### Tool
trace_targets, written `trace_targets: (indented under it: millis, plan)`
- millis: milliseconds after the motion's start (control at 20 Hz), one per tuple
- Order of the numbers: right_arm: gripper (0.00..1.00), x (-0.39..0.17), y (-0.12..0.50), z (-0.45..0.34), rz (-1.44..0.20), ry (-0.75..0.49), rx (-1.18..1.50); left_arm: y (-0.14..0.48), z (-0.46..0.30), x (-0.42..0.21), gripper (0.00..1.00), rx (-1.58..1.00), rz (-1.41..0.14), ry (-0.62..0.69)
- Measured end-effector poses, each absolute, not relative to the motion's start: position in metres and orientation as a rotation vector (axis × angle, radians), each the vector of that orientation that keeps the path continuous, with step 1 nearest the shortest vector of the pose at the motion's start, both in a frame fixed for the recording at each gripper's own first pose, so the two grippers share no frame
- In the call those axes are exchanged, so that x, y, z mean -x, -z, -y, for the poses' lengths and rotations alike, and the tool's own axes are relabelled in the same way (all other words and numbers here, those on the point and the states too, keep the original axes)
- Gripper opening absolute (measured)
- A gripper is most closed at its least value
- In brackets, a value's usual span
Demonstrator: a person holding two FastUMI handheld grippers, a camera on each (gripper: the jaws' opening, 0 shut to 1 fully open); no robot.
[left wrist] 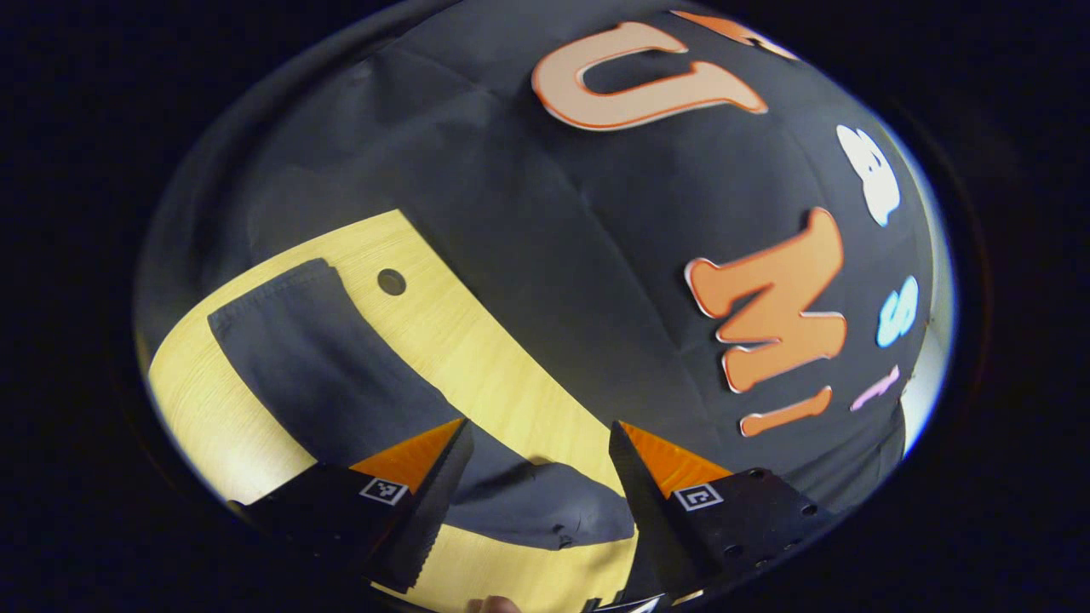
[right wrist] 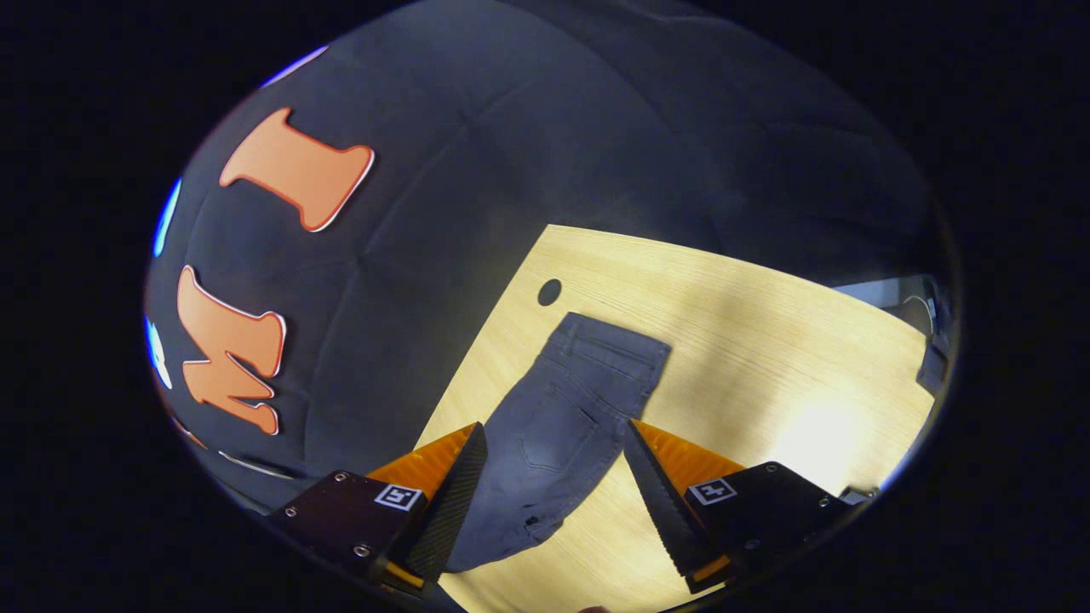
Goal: Grasp the waist and the cuffs of the jeans and fold them to make the two legs overlap; first hold the waist and fold one-third of the jeans toward the cuffs, then hold the cuffs and fold the remaining one-third in the same direction to finish folding.
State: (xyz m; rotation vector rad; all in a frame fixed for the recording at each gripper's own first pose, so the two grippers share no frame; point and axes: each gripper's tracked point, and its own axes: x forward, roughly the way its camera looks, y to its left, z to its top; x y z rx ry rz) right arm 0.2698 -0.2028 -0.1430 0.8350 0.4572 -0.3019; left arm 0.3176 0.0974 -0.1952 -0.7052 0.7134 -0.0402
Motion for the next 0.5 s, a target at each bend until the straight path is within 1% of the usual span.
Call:
trace_targets:
  millis: [250,450,500]
  plan:
    - [0.98,-0.287,0.187,0.219,-0.496,0.349,-0.872,0.168,-0.058,-0.288,0.97,0.451,-0.679,0.131]
    - [0.98,-0.312,0.216,0.235,-0.538,0.378,-0.893,0.141,-0.055,-0.286,0.97,0.251,-0.57,0.13]
    - [0.98,-0.319,0.22,0.239,-0.541,0.391,-0.899,0.142,-0.057,-0.286,0.97,0.218,-0.578,0.117]
